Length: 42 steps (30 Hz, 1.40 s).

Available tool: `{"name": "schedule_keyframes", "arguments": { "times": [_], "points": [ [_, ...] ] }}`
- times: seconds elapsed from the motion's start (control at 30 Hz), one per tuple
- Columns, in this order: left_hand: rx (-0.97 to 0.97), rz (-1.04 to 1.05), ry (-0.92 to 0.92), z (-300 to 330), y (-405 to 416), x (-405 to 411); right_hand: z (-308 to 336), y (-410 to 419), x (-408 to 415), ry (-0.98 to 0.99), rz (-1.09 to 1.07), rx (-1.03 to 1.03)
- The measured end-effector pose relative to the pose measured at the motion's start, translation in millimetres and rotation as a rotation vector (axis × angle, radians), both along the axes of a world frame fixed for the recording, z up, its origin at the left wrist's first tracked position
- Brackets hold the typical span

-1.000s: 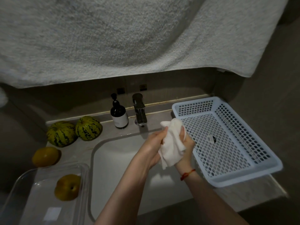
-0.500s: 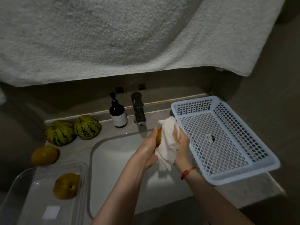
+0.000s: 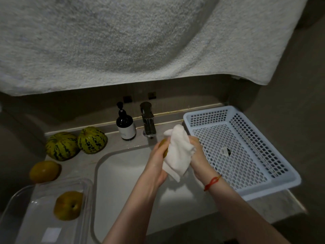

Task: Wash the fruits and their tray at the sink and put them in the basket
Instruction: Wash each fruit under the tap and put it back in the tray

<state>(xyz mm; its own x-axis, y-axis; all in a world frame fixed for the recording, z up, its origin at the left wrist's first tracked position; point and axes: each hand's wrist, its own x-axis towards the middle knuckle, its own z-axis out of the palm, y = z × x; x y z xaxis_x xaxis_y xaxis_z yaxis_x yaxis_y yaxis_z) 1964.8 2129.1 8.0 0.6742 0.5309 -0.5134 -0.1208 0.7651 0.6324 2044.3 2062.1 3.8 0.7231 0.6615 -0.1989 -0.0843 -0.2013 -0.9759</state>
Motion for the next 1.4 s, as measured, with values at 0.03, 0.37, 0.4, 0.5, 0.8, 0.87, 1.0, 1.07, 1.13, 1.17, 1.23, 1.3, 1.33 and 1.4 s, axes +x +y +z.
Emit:
{"name": "schedule_keyframes", "arguments": {
  "times": [0.03, 0.37, 0.4, 0.5, 0.8, 0.87, 1.0, 1.07, 1.13, 1.17, 1.23, 1.3, 1.33, 1.4],
  "points": [
    [0.045, 0.039, 0.039, 2, 0, 1, 0, 1, 5, 0.059, 0.022, -0.022],
    [0.15, 0.338, 0.162, 16, -10, 51, 31, -19, 34, 0.316, 0.191, 0.245],
    [0.173, 0.342, 0.177, 16, -11, 56, 32, -13, 40, 0.217, 0.114, 0.198],
    [0.177, 0.363, 0.218, 11, -12, 64, 34, 5, 77, 0.228, -0.028, 0.108],
    [0.226, 0.384, 0.41, -18, -10, 106, 10, 31, 186, 0.426, 0.095, -0.225],
    [0.255, 0.36, 0.492, -28, -6, 108, 2, 31, 195, 0.224, 0.094, -0.371],
    [0.151, 0.254, 0.478, -39, -1, 103, -17, 27, 210, -0.353, 0.01, -0.588],
    [0.113, 0.223, 0.426, -40, 0, 99, -24, 25, 209, -0.474, -0.026, -0.625],
    [0.123, 0.208, 0.378, -40, 0, 95, -28, 24, 207, -0.518, -0.051, -0.64],
    [0.131, 0.199, 0.355, -39, 0, 92, -28, 24, 205, -0.532, -0.065, -0.648],
    [0.114, 0.175, 0.278, -35, 0, 83, -21, 25, 197, -0.574, -0.102, -0.652],
    [0.044, 0.144, 0.162, -25, -1, 71, -9, 28, 181, -0.655, -0.149, -0.564],
    [-0.002, 0.129, 0.106, -19, -1, 64, -3, 29, 169, -0.684, -0.18, -0.471],
    [-0.085, 0.095, 0.024, -6, 0, 47, 11, 27, 134, -0.667, -0.178, -0.289]
  ]
}}
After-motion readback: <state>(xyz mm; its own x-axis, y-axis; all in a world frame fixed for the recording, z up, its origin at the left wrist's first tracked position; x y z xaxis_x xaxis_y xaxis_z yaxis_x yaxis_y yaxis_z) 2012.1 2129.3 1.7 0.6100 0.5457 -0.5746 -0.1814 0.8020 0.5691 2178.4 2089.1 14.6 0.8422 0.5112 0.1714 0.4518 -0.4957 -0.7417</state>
